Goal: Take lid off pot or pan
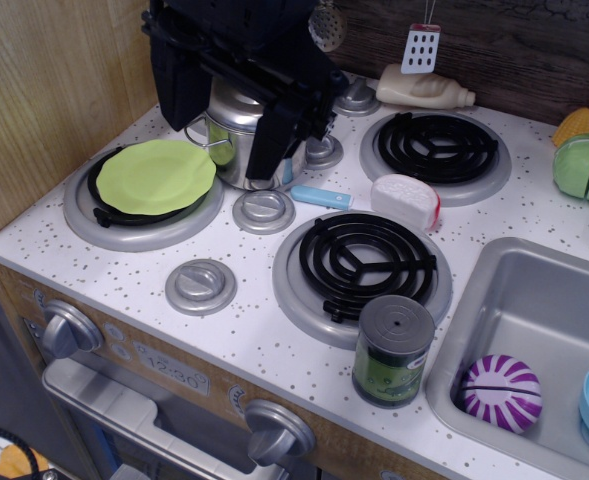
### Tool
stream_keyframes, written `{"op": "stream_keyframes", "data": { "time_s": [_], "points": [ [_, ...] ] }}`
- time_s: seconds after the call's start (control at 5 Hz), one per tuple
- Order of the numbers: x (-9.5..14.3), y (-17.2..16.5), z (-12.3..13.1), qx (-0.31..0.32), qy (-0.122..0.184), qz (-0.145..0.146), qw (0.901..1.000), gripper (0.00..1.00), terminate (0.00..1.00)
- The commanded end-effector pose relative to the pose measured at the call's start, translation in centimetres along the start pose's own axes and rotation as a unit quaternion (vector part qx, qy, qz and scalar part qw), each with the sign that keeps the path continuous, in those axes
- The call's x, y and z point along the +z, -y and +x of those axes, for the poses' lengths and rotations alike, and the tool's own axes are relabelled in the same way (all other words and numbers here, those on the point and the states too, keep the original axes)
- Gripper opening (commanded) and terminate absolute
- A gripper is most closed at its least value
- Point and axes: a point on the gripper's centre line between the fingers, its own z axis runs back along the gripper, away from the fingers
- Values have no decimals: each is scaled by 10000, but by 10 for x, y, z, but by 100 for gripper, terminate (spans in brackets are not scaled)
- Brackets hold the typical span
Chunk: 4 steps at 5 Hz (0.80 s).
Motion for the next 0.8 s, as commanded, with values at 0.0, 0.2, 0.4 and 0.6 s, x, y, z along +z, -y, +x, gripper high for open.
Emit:
{"op": "stream_keyframes", "data": {
  "time_s": [0.0, 0.2, 0.4, 0.6],
  "points": [
    [0, 0, 0, 0, 0, 0, 10000, 100, 0],
    [-8, -22, 34, -350, 328, 109, 9988, 100, 0],
    [-13, -36, 66, -695, 667, 253, 9950, 100, 0],
    [-28, -56, 99, -1202, 1058, 445, 9861, 100, 0]
  ]
}}
